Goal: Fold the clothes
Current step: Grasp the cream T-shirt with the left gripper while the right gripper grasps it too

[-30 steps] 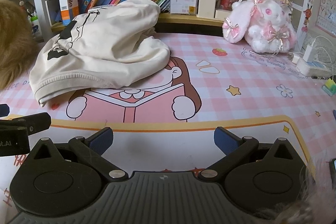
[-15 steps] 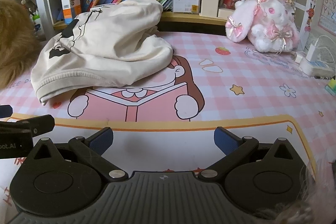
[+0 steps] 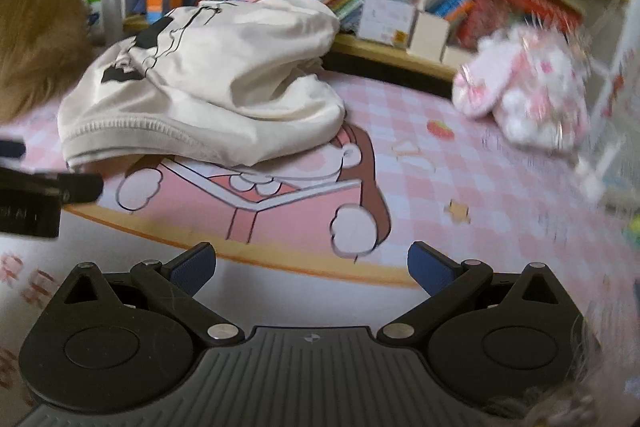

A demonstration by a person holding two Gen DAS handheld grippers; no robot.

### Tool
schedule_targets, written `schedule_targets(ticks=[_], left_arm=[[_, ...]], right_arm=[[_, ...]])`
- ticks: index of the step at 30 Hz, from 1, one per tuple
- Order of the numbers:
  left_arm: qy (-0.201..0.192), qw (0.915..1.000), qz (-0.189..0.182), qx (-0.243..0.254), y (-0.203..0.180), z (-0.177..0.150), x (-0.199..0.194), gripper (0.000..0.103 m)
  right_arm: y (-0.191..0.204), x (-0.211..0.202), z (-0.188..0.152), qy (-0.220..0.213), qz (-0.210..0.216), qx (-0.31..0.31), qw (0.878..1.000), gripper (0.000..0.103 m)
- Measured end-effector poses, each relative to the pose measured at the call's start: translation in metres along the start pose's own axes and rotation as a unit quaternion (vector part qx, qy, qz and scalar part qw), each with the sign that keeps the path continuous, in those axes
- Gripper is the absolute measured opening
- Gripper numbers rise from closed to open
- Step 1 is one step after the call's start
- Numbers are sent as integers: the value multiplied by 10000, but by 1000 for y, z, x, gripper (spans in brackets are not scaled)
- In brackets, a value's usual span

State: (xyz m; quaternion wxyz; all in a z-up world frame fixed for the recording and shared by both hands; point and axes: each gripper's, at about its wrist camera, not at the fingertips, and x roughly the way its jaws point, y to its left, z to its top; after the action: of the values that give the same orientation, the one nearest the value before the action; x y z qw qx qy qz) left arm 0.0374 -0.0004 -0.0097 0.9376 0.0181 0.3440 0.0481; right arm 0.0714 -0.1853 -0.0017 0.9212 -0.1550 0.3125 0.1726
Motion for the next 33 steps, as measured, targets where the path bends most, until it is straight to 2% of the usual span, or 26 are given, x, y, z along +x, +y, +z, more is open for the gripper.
schedule_targets(ticks=[3,6,9,10,12,16,19,22,23,24,25,26,27,28,30,33], left_arm=[[-4,9996,235,129,-4,6,12,97],[21,9987,435,254,-8,11,24,85],[121,9972,688,276,-9,16,33,49],[160,9969,726,243,-8,18,34,27],[176,9973,696,126,-6,26,31,16],[-292,9980,550,-68,-4,45,-3,14],[-586,9958,645,-264,-1,51,-31,14],[-695,9932,803,-474,3,49,-55,14],[-710,9923,860,-542,5,47,-62,14],[-712,9915,915,-590,6,45,-69,13],[-704,9910,962,-617,6,42,-76,13],[-709,9905,998,-622,7,40,-81,13],[-720,9902,1029,-613,8,37,-87,13],[-720,9902,1033,-605,7,34,-91,13],[-720,9909,981,-571,7,29,-95,14],[-740,9929,804,-461,7,19,-99,20]], right_arm=[[4,8,7,-156,7,-708,9974,103],[7,16,15,-367,178,-1263,9912,103],[8,25,23,-587,428,-1721,9824,103],[9,28,26,-651,488,-1856,9792,103],[12,35,30,-781,608,-2124,9722,103],[18,47,38,-1110,858,-2758,9509,103],[23,52,41,-1377,1046,-3292,9283,103],[28,54,41,-1722,1099,-3778,9031,100],[29,54,41,-1835,1116,-3937,8938,94],[31,53,42,-1948,1123,-4049,8863,78],[31,52,44,-2021,1127,-4092,8826,67],[31,51,47,-2065,1134,-4107,8808,47],[29,47,51,-2093,1202,-4077,8806,32],[26,42,57,-2110,1317,-4011,8816,28],[20,31,68,-2175,1473,-3880,8834,10],[8,7,87,-2390,1418,-3687,8870,4]])
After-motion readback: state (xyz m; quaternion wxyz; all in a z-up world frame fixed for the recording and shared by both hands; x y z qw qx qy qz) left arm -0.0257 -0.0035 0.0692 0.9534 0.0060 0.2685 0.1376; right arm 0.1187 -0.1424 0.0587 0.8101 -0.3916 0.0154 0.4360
